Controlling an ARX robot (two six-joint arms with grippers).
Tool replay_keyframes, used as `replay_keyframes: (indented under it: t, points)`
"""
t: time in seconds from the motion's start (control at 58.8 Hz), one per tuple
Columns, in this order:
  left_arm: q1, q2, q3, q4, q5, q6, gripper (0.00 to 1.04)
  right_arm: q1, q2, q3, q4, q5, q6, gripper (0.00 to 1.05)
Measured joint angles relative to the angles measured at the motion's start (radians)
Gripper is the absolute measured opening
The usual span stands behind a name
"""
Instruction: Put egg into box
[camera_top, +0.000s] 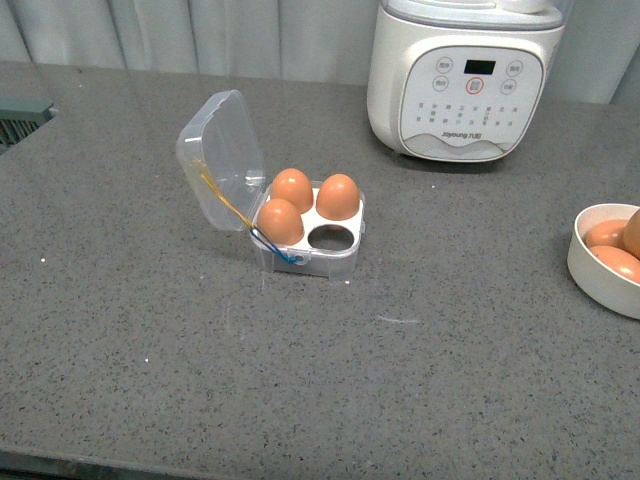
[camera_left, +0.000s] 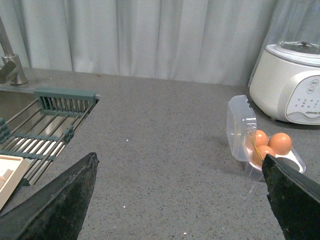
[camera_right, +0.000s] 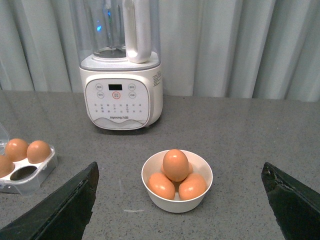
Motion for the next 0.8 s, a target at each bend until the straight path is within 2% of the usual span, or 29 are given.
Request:
replay_keyframes:
  t: [0.799]
  points:
    - [0.000,0.000,0.000,0.000,0.000,0.000,0.98,0.000,0.000,0.000,0.000,0.000,0.000,0.95]
